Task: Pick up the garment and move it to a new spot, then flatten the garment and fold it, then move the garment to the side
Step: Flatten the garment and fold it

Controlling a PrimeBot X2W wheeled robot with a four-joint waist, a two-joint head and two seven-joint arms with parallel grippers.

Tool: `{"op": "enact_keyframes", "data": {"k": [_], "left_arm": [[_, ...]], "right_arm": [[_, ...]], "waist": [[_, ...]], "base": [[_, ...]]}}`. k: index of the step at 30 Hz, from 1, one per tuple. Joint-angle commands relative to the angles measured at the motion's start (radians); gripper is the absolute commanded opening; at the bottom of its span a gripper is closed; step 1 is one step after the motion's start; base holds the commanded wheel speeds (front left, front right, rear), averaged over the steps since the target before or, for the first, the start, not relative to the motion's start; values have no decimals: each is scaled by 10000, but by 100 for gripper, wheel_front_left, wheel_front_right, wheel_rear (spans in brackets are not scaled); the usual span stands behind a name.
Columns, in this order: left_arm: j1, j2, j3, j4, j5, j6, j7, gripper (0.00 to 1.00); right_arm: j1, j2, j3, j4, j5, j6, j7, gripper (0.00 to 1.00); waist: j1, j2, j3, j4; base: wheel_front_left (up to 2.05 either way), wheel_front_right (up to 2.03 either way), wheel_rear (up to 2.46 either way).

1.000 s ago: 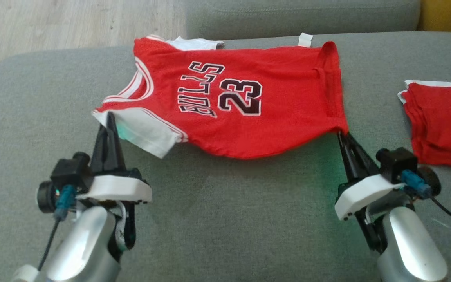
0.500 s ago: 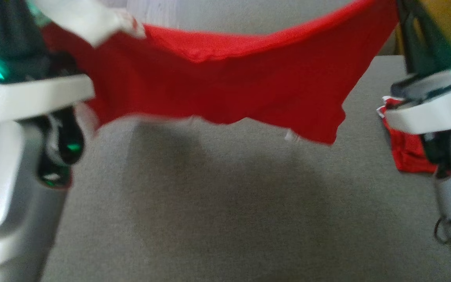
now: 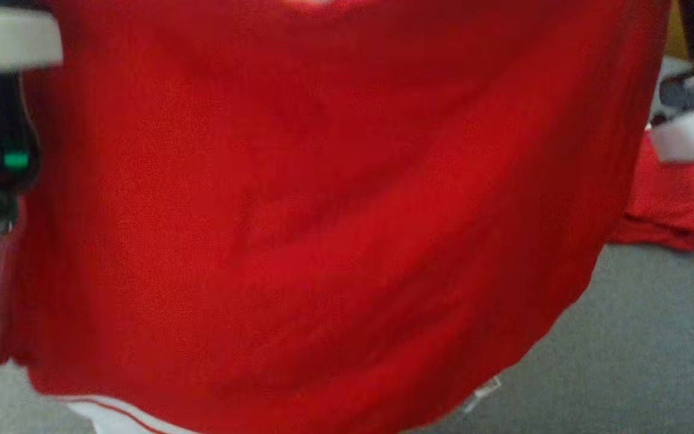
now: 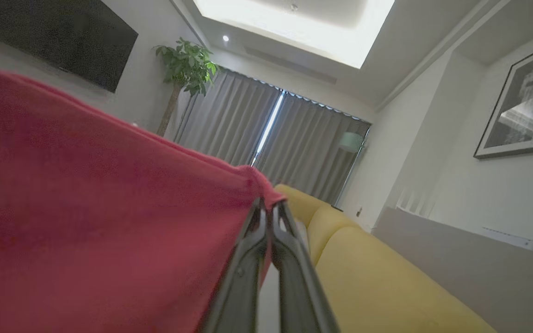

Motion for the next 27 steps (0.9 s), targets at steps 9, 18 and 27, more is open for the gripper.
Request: {"op": "enact_keyframes", "data": {"k": [9,18,27], "left_arm": [[-4567,-151,-111,6051,-30,-1315,-300,0],[-7188,-868,-175,9099,318,-1988,-2214,0],[-5204,-1597,-713,10863,-22,-3079,-3152,0]], "right_arm": [[-5317,-101,1409,5384,795,-7,-1419,0],[-8599,717,1005,9630,-388,-7,-4858,0],[-6914,1054,1897,12161,235,-7,-5382,0]], "waist": [[1,0,2856,-8],[1,0,3463,372],[1,0,3333,743]], "base": [[0,0,0],[0,0,0],[0,0,0]]}}
